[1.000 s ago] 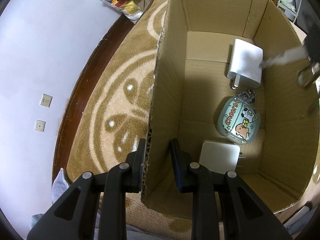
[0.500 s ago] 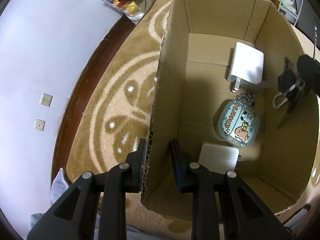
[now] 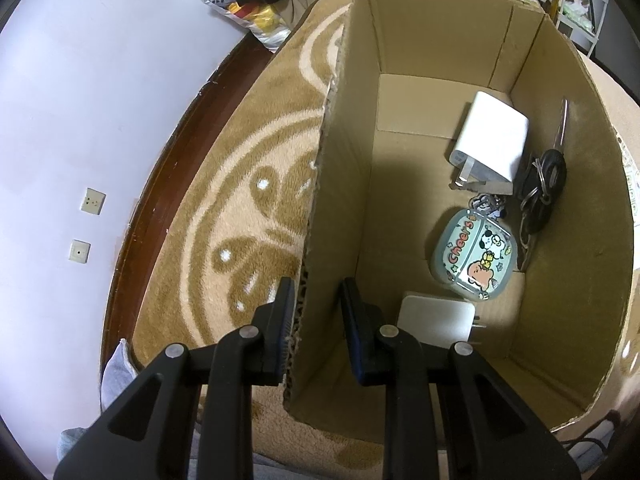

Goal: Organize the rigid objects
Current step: 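Carry the keys into the box and release them with the right tool, then return the right tool to the blue lighter with the AIMA tag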

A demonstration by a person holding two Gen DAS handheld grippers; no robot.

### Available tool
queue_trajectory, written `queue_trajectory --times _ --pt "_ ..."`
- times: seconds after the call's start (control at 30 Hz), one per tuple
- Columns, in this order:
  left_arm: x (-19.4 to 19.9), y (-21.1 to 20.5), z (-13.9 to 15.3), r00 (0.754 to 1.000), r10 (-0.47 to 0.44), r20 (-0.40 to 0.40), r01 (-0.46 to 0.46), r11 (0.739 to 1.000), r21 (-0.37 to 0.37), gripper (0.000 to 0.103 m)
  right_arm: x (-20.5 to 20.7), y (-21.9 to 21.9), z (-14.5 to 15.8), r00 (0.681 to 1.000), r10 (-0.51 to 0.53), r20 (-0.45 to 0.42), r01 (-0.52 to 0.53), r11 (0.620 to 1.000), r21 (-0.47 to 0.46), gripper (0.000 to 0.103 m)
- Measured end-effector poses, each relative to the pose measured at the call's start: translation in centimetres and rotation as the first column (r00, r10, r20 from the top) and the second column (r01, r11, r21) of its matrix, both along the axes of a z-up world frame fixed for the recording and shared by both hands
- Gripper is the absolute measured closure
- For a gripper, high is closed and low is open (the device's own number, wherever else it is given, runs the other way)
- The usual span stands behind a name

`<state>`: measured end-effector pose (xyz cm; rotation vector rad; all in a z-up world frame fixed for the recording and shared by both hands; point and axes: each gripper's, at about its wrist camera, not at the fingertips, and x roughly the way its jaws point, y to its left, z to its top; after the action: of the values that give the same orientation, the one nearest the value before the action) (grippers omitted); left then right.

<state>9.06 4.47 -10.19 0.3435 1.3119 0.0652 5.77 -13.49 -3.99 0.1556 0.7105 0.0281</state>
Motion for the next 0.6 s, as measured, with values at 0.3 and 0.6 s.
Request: queue_trajectory --times 0.3,0.6 --pt "-0.2 -0.4 0.1 1.0 -0.013 0.012 0.013 1.0 0.025 0.08 0.3 -4.0 -3.5 0.994 -0.11 -0.025 0.111 0.992 0.063 0.004" --pt "-0.7 -0.2 0.7 0.999 0.003 0.035 -0.004 1.0 0.011 0.081 2.2 -6.1 -5.5 0.992 -0.114 -0.061 0.118 0.991 0.066 0.004"
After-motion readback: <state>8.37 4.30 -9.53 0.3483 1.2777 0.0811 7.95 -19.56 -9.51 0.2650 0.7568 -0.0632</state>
